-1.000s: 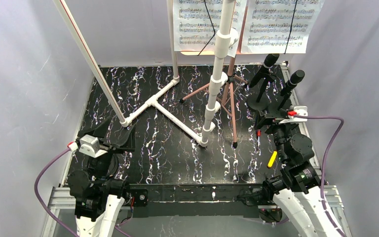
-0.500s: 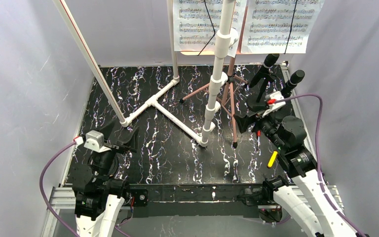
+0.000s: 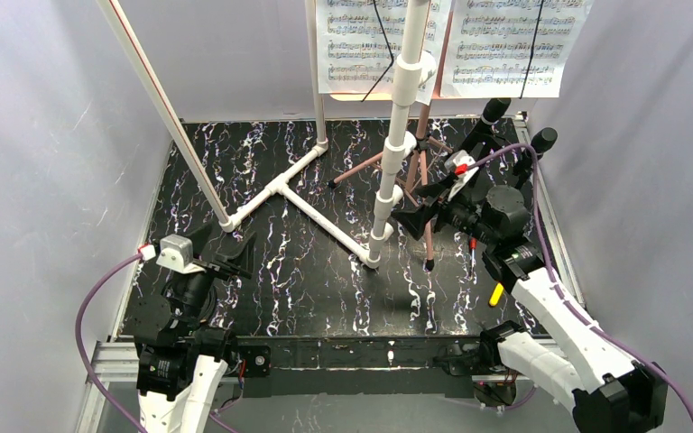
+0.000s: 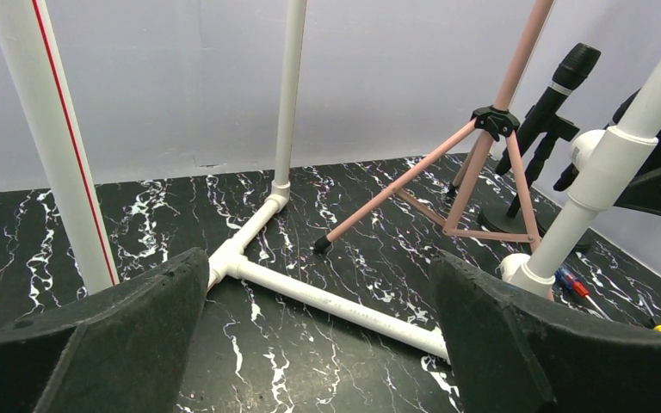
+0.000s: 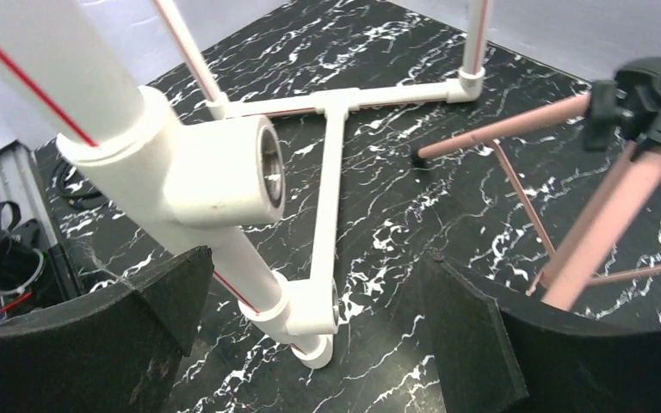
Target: Pack up the instrument practice props
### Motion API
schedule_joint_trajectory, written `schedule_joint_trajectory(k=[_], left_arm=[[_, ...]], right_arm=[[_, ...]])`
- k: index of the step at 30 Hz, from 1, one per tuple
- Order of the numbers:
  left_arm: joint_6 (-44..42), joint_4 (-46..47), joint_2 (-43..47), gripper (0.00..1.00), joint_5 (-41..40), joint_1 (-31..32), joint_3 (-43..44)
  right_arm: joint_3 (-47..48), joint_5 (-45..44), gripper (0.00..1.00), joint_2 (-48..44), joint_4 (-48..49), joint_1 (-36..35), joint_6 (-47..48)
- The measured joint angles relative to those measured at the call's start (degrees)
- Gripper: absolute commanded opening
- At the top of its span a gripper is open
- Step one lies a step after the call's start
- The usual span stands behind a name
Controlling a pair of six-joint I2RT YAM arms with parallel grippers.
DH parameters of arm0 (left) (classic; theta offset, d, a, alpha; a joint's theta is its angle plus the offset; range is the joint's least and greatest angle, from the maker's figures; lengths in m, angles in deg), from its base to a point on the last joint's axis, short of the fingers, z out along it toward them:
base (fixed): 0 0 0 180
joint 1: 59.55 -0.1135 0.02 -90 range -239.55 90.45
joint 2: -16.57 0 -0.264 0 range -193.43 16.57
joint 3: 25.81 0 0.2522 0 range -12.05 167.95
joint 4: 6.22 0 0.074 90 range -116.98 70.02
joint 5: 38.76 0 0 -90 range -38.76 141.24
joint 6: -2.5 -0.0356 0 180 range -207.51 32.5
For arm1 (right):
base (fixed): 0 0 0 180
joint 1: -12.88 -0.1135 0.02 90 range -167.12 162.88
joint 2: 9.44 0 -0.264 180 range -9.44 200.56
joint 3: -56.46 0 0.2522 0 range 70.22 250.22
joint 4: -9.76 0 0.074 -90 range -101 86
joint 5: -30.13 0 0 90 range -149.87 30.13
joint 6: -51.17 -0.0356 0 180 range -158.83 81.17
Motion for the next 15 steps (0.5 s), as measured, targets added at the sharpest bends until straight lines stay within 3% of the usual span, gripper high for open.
schedule_joint_trajectory(k=[15], left_arm=[[0.22,0.15,-4.87,0.98,0.04,0.00,0.00]], right_arm=[[1.16,3.15,0.99,3.37,4.68,-8.85,-0.39]])
